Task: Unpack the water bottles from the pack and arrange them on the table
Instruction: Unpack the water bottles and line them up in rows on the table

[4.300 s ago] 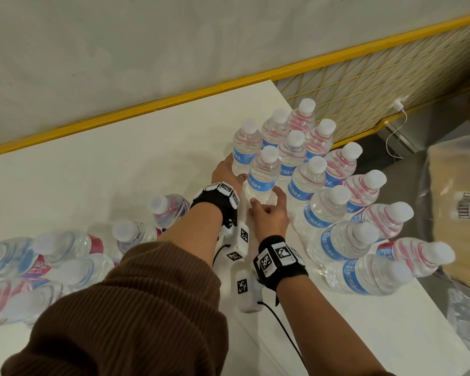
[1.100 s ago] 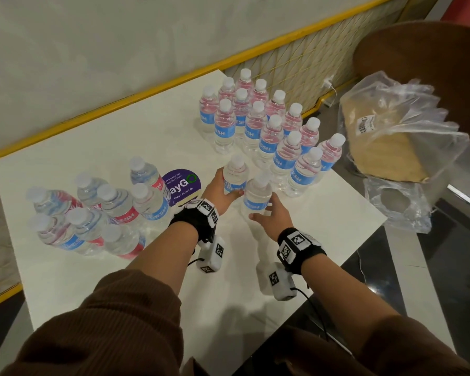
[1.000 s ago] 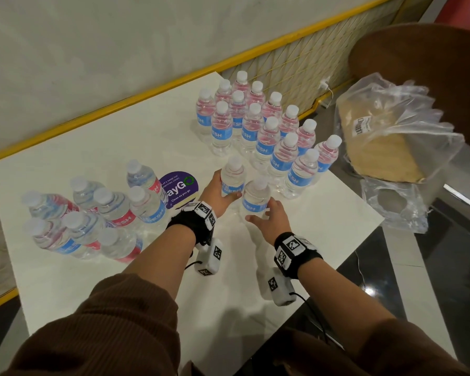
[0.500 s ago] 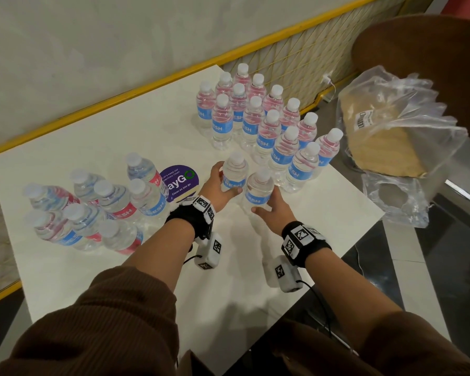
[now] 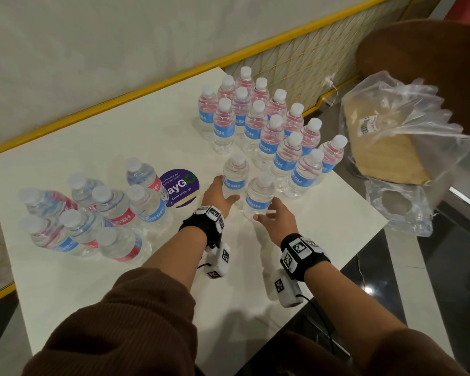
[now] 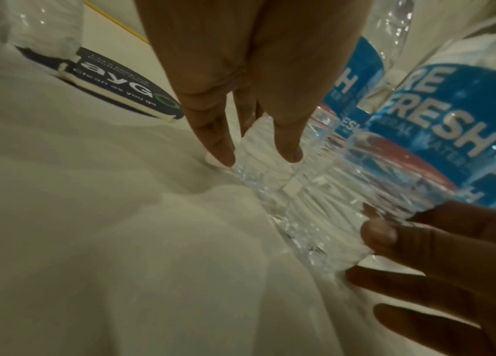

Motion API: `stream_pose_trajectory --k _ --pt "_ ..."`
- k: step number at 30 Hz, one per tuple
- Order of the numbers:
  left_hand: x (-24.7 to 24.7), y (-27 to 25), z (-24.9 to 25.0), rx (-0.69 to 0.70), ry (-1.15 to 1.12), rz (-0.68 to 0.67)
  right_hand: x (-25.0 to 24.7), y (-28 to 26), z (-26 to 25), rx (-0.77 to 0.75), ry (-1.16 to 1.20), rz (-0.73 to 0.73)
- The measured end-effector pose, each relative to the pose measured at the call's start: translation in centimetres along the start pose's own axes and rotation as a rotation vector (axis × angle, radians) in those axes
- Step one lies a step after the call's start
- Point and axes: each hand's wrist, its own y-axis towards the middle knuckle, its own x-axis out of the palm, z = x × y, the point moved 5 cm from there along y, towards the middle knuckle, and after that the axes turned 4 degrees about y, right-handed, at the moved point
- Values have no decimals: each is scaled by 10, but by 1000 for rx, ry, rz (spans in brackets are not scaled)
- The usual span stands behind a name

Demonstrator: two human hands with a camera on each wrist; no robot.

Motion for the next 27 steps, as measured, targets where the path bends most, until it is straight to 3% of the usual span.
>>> stream_pose_trajectory --k 10,19,27 --pt "-23 48 8 -14 16 114 13 42 -30 20 70 70" --pt "-22 87 18 -55 11 82 24 82 -38 87 103 165" --pt "-20 102 23 -50 34 62 30 83 -40 120 161 248"
